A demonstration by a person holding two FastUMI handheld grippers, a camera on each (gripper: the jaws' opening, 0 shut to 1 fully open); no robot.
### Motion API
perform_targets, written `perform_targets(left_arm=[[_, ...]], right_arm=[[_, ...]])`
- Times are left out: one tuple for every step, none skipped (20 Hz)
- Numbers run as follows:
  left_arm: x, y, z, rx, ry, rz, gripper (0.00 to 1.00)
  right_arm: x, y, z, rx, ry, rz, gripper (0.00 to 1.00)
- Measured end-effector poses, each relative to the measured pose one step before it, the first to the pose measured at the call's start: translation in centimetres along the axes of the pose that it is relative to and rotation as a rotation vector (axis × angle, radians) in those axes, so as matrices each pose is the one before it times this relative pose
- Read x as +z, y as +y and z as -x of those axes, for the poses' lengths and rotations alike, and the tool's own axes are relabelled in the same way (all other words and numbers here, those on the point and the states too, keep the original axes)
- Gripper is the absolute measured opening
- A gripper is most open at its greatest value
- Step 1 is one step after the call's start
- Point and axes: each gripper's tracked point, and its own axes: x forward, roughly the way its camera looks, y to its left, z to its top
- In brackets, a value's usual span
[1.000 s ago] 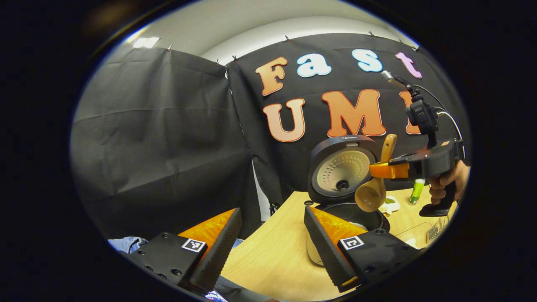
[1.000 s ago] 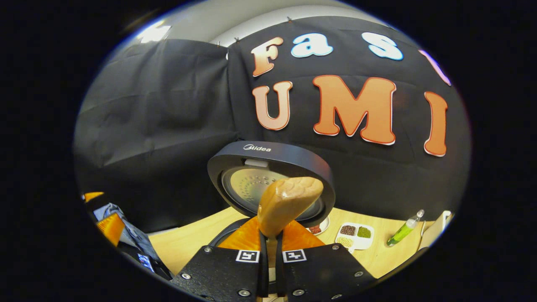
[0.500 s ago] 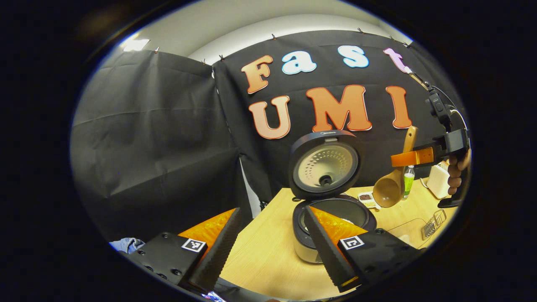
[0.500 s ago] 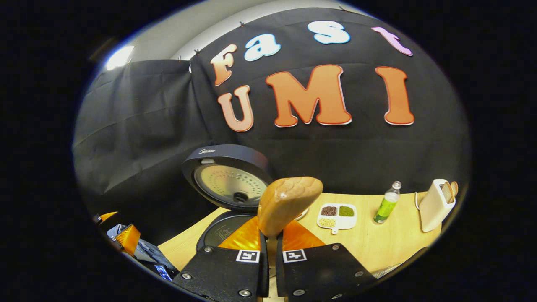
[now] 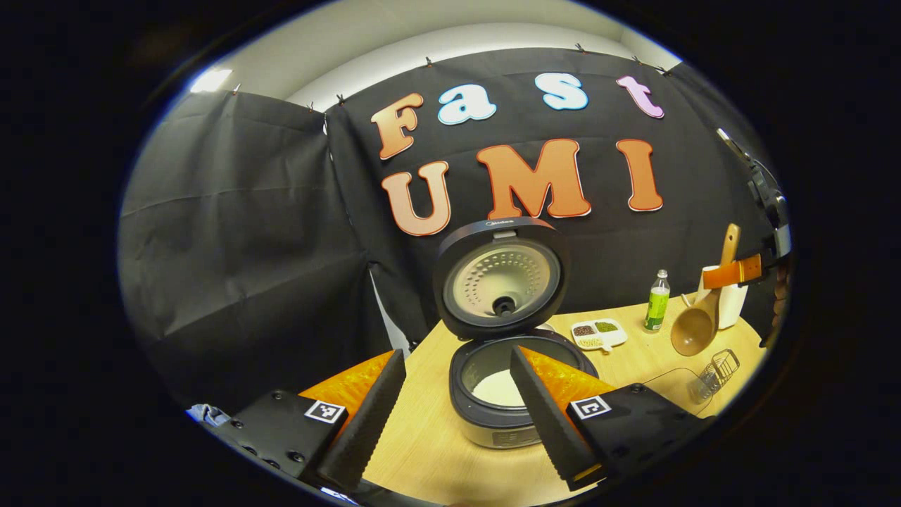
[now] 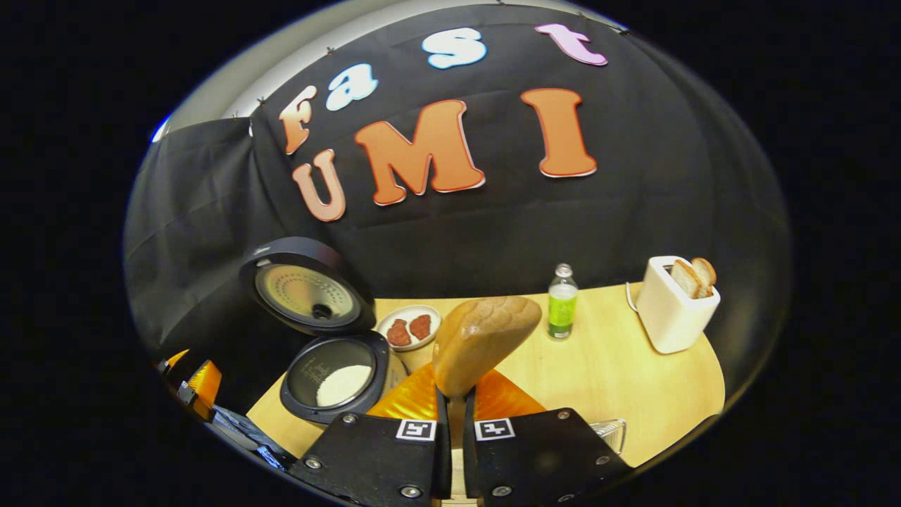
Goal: Close the left gripper, press the button to open the rice cooker; take a wooden spoon from the chopstick holder with the right hand, scoop a spoonful of rice and pour it into the rice cooker, then put the wooden spoon back into the chopstick holder.
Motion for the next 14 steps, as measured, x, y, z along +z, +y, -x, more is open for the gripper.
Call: perform_targets(left_arm=[[0.201, -0.445, -0.139, -0.00812, -0.00198, -0.00204, 0.94], [0.010, -0.371, -0.035, -0.00516, -0.00036, -0.00313, 1.00], [0.103, -0.331, -0.072, -0.00513, -0.00022, -0.00220, 1.00], [0.059, -0.208, 0.007, -0.00246, -0.00018, -0.00165, 1.00], [0.121, -0.244, -0.047, -0.00182, -0.00054, -0.00148, 1.00], [0.026, -0.216, -0.038, -0.00200, 0.00193, -0.00266, 1.00], [0.120, -0.206, -0.018, -0.00046, -0.00216, -0.00106, 1.00], [-0.041, -0.318, -0.090, -0.00388, 0.00373, -0.00120, 0.93], [-0.033, -0.224, 0.079, -0.00203, 0.00296, -0.00348, 1.00], [0.056, -0.223, -0.124, -0.00104, 0.00203, -0.00470, 1.00], [0.167, -0.135, 0.024, 0.00316, -0.00115, -0.00501, 1.00], [0.157, -0.104, 0.063, 0.00116, -0.00289, -0.00407, 0.94], [0.162, -0.109, 0.014, 0.00199, -0.00255, -0.00307, 0.94], [0.176, -0.165, 0.016, 0.00001, -0.00080, -0.00071, 0.93]], right_arm=[[-0.259, -1.309, 0.282, -0.02510, 0.00287, -0.01263, 0.06], [-0.255, -1.219, 0.254, -0.02380, 0.00197, -0.01239, 0.06], [-0.196, -1.111, 0.106, -0.01944, 0.00580, -0.00961, 0.06], [-0.261, -0.525, 0.114, -0.01951, 0.00071, -0.01129, 0.06], [-0.222, -1.100, 0.208, -0.02116, 0.00207, -0.00871, 0.06], [-0.447, -1.167, 0.130, -0.02452, 0.00420, -0.00457, 0.06], [-0.487, -1.155, 0.072, -0.02410, 0.00465, -0.00612, 0.06], [-0.469, -1.238, 0.107, -0.02018, 0.00929, -0.00865, 0.06], [-0.563, -0.900, 0.026, -0.01577, 0.01025, -0.01005, 0.06], [-0.437, -0.902, 0.060, -0.01121, 0.00287, -0.00676, 0.06], [-0.111, -0.696, -0.002, -0.00734, -0.00850, 0.00046, 0.06], [-0.126, -0.754, -0.068, -0.01099, -0.00823, 0.00441, 0.06], [-0.232, -0.792, -0.188, -0.01393, -0.00284, 0.00661, 0.06], [-0.485, -0.744, -0.120, -0.01429, 0.00772, 0.00115, 0.06]])
